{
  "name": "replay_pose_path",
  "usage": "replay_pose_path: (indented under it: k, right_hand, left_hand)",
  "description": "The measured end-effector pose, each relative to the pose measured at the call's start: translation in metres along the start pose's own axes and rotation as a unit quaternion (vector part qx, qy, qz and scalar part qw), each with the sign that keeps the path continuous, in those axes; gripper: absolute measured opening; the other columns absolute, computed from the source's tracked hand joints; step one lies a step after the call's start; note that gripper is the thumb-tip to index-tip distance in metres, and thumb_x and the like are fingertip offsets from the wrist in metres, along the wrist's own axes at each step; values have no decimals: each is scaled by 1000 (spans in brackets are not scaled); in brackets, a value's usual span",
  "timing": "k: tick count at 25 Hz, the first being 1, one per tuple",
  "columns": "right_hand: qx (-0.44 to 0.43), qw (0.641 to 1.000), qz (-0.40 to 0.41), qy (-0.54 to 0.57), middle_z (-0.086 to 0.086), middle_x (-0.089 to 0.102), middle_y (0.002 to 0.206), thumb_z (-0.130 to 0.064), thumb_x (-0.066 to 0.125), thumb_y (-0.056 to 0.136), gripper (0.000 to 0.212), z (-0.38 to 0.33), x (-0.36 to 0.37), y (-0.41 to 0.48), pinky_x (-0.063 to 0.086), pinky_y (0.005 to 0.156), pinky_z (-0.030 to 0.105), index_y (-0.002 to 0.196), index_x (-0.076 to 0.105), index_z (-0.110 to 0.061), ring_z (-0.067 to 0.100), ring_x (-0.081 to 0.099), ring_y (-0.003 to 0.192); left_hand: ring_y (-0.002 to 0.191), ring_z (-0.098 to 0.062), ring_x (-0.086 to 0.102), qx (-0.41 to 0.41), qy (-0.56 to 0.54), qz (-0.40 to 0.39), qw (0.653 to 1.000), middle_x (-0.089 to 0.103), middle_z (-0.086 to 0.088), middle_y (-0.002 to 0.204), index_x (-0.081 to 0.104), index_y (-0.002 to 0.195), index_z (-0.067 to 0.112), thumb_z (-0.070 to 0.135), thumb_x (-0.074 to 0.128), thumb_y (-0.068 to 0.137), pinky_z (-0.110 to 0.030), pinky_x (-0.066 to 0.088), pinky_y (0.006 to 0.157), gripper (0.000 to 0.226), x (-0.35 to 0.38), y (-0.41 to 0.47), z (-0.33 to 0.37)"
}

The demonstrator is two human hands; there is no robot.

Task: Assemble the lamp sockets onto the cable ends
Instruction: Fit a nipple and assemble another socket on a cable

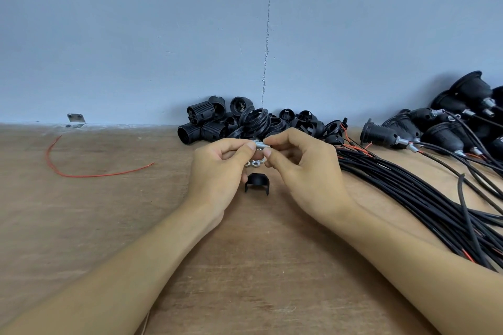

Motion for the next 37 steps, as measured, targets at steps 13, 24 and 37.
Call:
replay_pose_path:
  k: [13,24,37]
  right_hand:
    - [-16,1000,10,-13,-11,72,79,-10,71,90,10,-3,-2,2,49,69,13,95,73,-18,4,67,74]
    - [49,996,16,66,0,73,79,-12,68,93,3,6,-2,3,59,70,26,93,70,-14,10,70,68]
    - [38,997,1,62,-3,74,76,-12,69,92,5,7,-1,3,58,70,22,94,72,-15,10,71,69]
  left_hand:
    - [46,0,55,34,22,22,999,78,1,75,79,88,18,14,71,95,-14,46,50,11,-2,-2,6]
    - [56,1,66,86,81,23,993,77,8,74,78,85,25,15,72,94,-15,49,54,15,0,-8,16]
    - [55,0,64,88,79,15,993,77,7,72,78,83,24,13,72,93,-13,48,54,16,-1,-7,17]
Point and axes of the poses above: each hand's wrist, its own y-axis towards the middle knuckle, its own x-axis out of the palm, z = x × y, the point moved 7 cm from there along y, towards the middle knuckle
